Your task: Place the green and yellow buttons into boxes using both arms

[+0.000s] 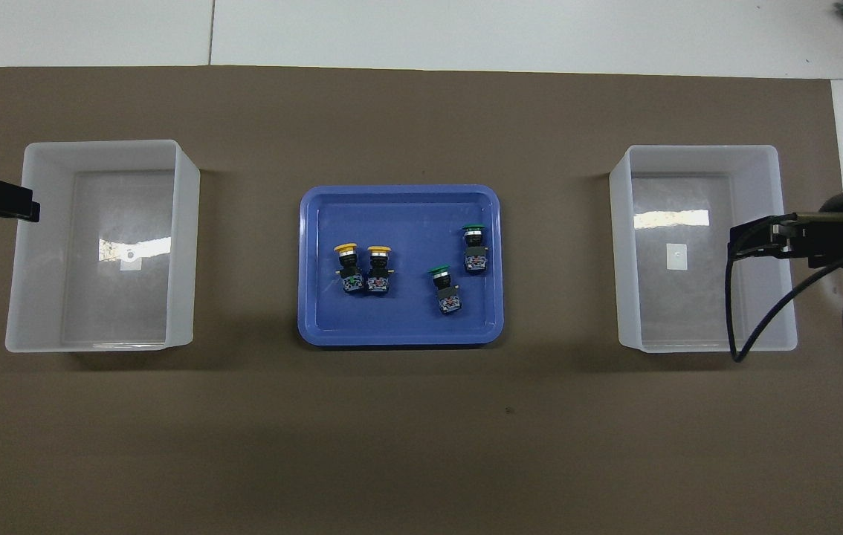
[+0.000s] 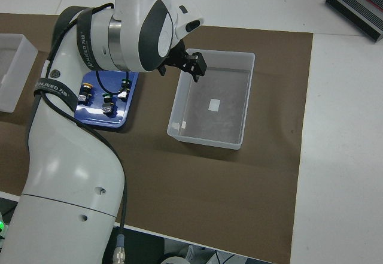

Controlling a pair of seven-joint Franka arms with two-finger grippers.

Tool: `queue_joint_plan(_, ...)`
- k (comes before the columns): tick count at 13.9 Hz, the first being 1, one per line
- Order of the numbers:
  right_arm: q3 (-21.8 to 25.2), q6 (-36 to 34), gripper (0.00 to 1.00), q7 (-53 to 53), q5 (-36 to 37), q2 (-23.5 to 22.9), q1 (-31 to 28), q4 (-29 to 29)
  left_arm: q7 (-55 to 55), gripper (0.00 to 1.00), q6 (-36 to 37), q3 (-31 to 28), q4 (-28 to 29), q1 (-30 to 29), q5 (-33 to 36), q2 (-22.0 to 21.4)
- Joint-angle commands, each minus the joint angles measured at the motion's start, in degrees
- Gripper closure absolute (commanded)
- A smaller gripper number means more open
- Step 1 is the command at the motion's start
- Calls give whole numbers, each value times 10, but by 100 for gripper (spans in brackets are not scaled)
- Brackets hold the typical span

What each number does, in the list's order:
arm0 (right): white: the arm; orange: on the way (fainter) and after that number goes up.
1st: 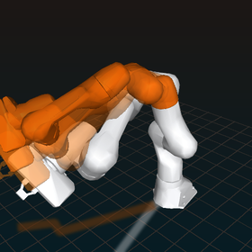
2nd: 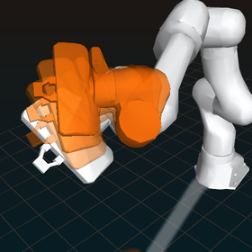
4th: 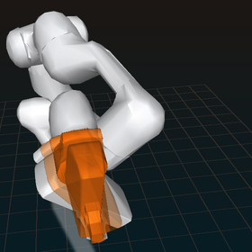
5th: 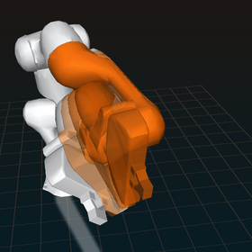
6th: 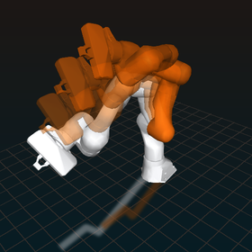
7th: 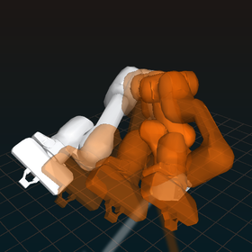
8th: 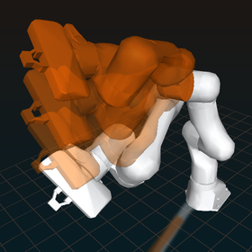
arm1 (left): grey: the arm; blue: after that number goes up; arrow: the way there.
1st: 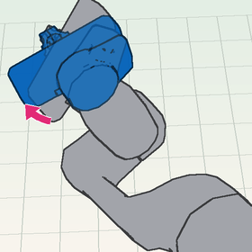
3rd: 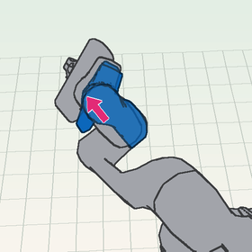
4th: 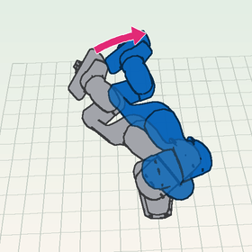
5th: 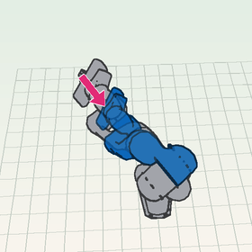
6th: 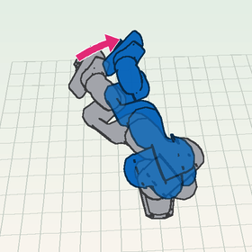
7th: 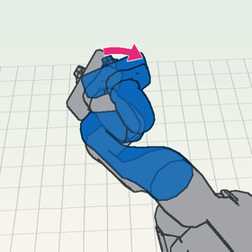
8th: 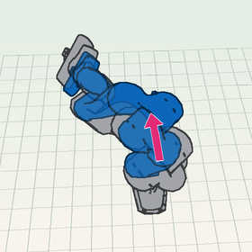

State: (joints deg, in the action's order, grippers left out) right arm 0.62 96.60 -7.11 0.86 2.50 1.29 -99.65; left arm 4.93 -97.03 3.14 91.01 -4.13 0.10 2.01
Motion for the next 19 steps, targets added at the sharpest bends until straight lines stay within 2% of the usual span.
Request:
queue_joint_plan(1, 2, -5, 0, 18, -16, 7, -3, -4, 10, 0, -6, 2, 10, -7, -6, -11)
queue_joint_plan(15, 2, -5, 0, 18, -16, 7, -3, -4, 1, 0, -11, 11, 16, 18, -6, -10)
queue_joint_plan(19, 2, -5, 0, 18, -16, 7, -3, -4, -89, 0, -41, 11, 50, 76, -7, -11)
